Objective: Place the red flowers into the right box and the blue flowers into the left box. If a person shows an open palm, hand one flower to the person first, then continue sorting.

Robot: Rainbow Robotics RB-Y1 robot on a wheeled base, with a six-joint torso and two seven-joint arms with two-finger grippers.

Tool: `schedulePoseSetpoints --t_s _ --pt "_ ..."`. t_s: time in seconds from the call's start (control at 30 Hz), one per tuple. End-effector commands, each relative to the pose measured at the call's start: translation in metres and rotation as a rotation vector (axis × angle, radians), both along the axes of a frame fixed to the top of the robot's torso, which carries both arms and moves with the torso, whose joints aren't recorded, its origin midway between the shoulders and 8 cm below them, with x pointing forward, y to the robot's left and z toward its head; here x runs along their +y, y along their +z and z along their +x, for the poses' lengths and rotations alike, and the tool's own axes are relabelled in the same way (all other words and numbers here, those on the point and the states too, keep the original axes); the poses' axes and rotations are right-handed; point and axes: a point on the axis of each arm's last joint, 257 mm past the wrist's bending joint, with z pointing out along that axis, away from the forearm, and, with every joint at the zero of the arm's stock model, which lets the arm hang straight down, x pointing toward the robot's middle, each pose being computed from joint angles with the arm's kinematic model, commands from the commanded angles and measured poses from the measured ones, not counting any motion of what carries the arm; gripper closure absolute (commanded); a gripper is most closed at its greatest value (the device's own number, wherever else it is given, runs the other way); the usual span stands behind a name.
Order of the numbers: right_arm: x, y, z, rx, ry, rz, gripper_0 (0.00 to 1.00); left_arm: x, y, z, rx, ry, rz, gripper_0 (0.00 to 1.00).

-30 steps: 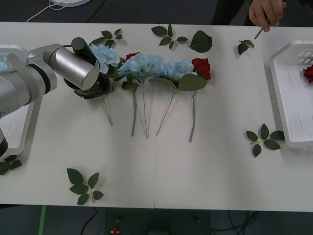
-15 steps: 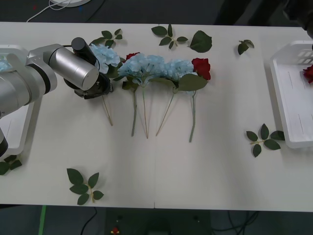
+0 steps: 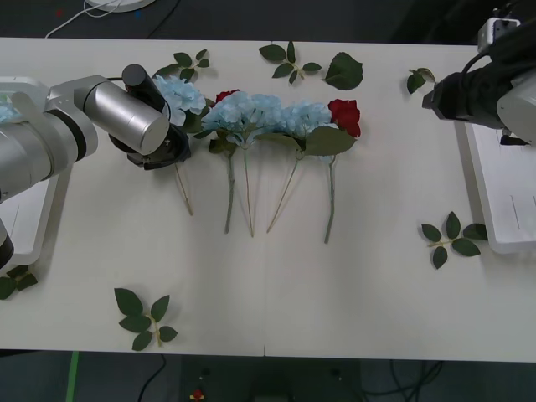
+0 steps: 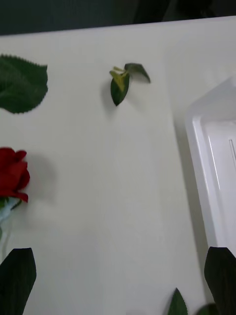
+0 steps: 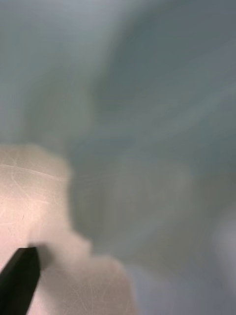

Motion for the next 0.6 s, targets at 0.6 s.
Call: schedulePoseSetpoints --t_s 0.6 --pt "0.146 -0.088 0.040 0.207 0.090 -0.094 0.00 -0.005 -0.003 0.000 -0.004 0.004 -0.003 1.00"
